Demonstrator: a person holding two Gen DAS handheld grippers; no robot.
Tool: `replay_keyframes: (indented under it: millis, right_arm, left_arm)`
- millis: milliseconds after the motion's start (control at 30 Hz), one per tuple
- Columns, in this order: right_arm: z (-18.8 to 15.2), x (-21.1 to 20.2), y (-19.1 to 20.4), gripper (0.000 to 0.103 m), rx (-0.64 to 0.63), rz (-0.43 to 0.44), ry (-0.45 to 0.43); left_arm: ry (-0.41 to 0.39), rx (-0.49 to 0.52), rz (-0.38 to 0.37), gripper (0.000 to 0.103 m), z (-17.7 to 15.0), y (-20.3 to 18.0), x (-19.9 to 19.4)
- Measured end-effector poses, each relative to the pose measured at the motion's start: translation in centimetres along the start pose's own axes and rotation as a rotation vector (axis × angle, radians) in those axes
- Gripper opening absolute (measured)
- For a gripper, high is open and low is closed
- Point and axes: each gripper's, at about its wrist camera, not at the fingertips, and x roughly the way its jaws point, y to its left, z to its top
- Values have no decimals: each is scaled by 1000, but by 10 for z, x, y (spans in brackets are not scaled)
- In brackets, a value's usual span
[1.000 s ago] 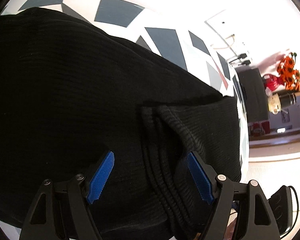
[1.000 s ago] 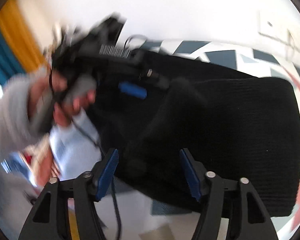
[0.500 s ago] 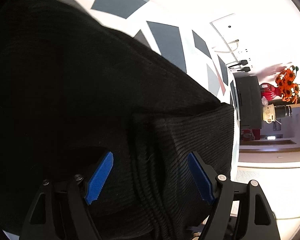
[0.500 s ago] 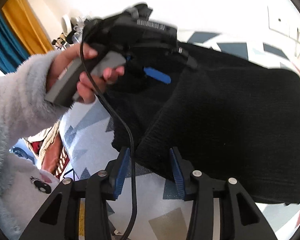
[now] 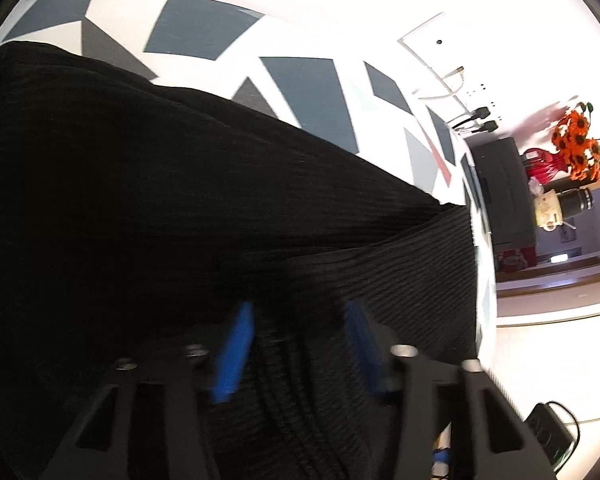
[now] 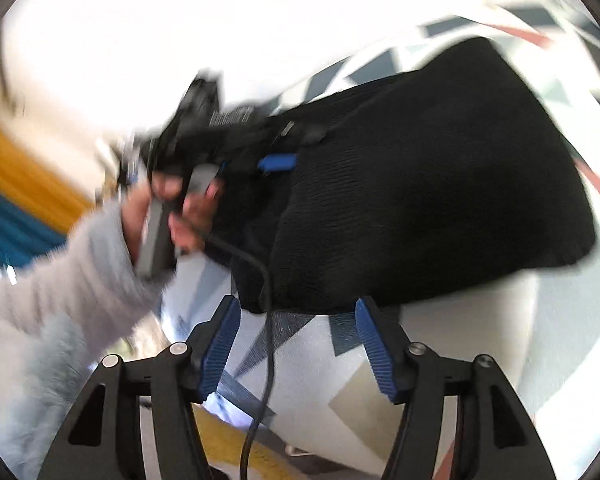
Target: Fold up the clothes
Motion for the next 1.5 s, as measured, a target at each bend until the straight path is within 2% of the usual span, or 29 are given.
replay_keyframes:
  millis: [100,200,333,400,433,467,500,567,700,833,933,1033,1100,1233,1300,1333,1400,1467,1500]
  right_arm:
    - [1,0,-36,64,262,69,-68]
    - [-2,19,-54,64,428,113,-56]
    - [-4,50,-45,64,451,127,-16]
    - [0,67,-41,63,462,119,-8]
    - [0,70,-39,52,462,106,-6]
    - [0,73,-36,26,462,93,-3]
    - [1,76,-34,17,462,81,-1]
    - [3,76,-27,13,457,76,-13]
    - [18,62,-4,12,405,104,-66]
    - [35,71,8,12,416,165,-99]
    - [42,89,14,12,450,218,-125]
    - [46,113,18,12,495,274,-151]
    - [40,138,11,12,539,230,-120]
    - [27,174,-2,13,566,124,-65]
    - [27,177,0,15,545,117,-59]
    - [29,177,4,19,532,109,-48]
    - [32,176,8,32,522,113,-16]
    - [33,170,15,61,502,133,15]
    - [34,166,20,66,486,136,28]
  left_arm:
    - [-13,10,-10,31,-2,5,-9]
    - [-29,47,9,28,-3,0,-15]
    - [-52,83,12,23,-3,-6,-23]
    - [-67,102,14,15,-3,-7,-30]
    - [-75,111,16,15,-4,-8,-33]
    - [-83,120,17,15,-4,-9,-37]
    - [-91,132,18,15,-5,-11,-40]
    - [-106,165,24,14,-6,-16,-46]
    - [-154,227,18,14,-2,-31,-66]
    - [-207,256,6,14,21,-50,-75]
    - [-232,286,26,14,39,-57,-83]
    - [-201,309,77,14,51,-53,-69]
    - [-150,291,119,14,60,-45,-45]
    - [-67,263,205,18,56,-23,-1]
    - [-81,225,215,40,53,-14,-1]
    - [-80,204,220,46,54,-11,-3]
    - [-69,176,228,49,57,-7,-9]
    - [-81,175,239,49,60,-7,-22]
    - [-97,188,241,49,58,-8,-31]
